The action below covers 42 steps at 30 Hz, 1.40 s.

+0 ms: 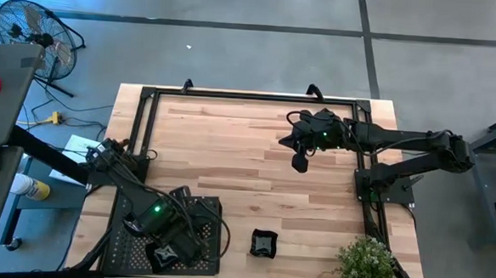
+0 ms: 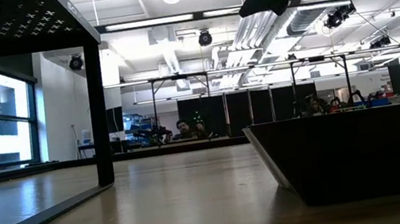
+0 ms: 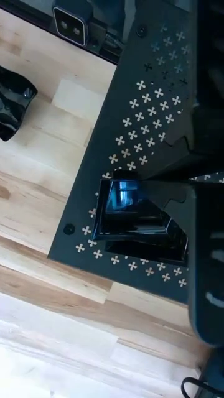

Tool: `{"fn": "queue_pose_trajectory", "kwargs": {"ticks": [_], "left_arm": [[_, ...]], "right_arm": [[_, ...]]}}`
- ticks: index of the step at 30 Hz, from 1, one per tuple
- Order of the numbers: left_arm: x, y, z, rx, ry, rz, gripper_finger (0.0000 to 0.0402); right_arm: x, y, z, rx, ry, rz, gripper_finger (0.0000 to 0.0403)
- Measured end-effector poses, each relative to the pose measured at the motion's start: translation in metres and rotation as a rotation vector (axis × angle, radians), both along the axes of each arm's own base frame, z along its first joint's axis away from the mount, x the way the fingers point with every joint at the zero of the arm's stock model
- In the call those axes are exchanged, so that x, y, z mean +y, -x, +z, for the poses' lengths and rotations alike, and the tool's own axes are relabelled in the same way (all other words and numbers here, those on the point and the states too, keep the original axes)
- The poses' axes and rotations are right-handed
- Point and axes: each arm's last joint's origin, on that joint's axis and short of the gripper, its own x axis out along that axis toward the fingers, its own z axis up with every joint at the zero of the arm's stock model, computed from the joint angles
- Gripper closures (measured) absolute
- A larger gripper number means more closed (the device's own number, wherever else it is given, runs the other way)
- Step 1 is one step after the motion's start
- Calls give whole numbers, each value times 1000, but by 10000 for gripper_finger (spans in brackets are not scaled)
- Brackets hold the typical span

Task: Pick & Place Mini shaped plates
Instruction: Stack the square plate on top of the square plate on the shelf

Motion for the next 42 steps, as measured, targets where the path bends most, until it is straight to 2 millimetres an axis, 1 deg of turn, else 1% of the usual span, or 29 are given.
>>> {"fn": "queue_pose_trajectory", "kwargs": {"ticks": [10, 16, 25, 28, 32, 34, 36, 38, 42], "left_arm": [[1, 2, 2, 25, 7, -78, 401], [3, 5, 7, 20, 5, -123, 401], [11, 14, 20, -1, 30, -164, 401], [23, 20, 33, -42, 45, -146, 401], [53, 30, 55, -148, 5, -90, 401], [68, 37, 61, -171, -13, -81, 401], [77, 45, 58, -152, -19, -78, 401], [83, 55, 50, -126, -26, -74, 401], [98, 80, 36, -100, -9, -6, 401]], "right_arm": [[0, 0, 0, 0, 0, 0, 401], [0, 0, 0, 0, 0, 0, 400], [0, 0, 0, 3, 15, 10, 401], [0, 0, 0, 3, 18, 12, 400], [0, 0, 0, 3, 19, 13, 398], [0, 0, 0, 3, 22, 14, 400], [0, 0, 0, 3, 22, 14, 401], [0, 0, 0, 3, 21, 14, 400], [0, 0, 0, 3, 19, 12, 400]]}}
